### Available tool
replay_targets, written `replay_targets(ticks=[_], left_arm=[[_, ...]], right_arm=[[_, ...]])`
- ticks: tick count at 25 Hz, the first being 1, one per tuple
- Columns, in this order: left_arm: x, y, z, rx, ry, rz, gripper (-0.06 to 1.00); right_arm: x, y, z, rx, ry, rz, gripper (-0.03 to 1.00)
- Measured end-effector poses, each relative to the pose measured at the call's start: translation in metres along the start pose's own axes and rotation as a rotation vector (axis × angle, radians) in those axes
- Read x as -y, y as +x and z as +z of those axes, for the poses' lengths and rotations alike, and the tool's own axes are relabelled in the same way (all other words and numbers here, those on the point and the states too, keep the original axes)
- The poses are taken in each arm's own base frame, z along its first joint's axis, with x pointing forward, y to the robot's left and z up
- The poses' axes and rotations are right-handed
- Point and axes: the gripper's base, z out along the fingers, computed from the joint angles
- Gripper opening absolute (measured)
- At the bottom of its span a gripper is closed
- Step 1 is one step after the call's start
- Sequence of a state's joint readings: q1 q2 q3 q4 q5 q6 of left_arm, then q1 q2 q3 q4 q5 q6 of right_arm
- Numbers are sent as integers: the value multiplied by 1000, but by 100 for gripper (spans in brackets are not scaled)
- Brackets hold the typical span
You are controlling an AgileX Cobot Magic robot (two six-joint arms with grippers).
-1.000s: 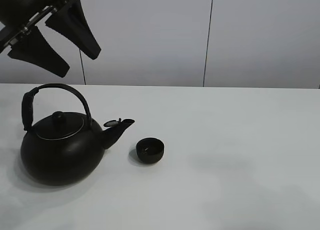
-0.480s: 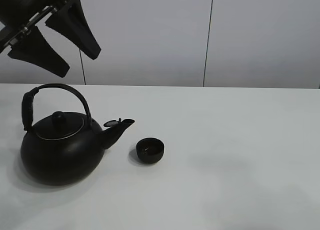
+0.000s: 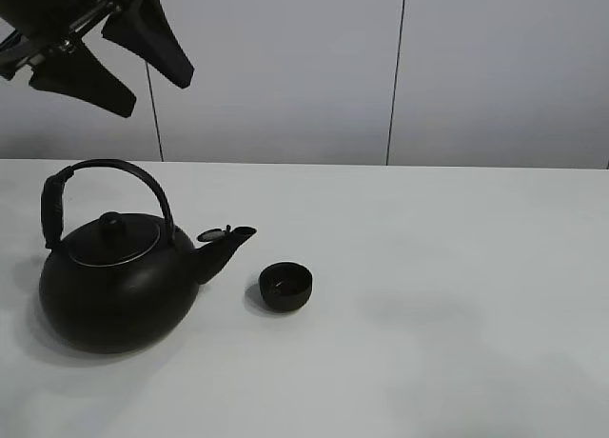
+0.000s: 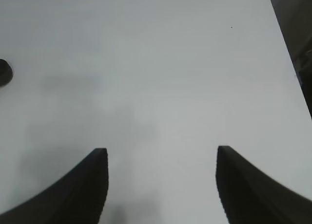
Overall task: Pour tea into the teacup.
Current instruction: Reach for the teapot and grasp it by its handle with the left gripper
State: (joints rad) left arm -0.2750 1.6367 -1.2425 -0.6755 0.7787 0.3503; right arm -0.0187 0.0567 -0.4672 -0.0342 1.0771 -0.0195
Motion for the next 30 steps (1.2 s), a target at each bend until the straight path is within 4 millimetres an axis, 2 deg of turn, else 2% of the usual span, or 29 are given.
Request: replay_targets(ticks=[5,11,15,19,22,25,30], left_arm=[[1,-14,-14,145,-96,137,48],[29,-22,-65,379,-219,254,53],[50,-7,-106,473,-289,358,53],[54,24,-135,563,-341,457,53],[47,52,-138,666,-325,467,53],[37,81,-128,771,-286,483,53],[13,123,-91,850,-235,507,53]], right_arm=[[0,0,0,0,0,0,44],[0,0,0,-1,1,0,44],[0,0,0,0,1,0,44],[0,0,0,0,1,0,44],[0,0,0,0,1,0,44],[0,0,0,0,2,-1,44],[0,0,0,0,2,-1,44]])
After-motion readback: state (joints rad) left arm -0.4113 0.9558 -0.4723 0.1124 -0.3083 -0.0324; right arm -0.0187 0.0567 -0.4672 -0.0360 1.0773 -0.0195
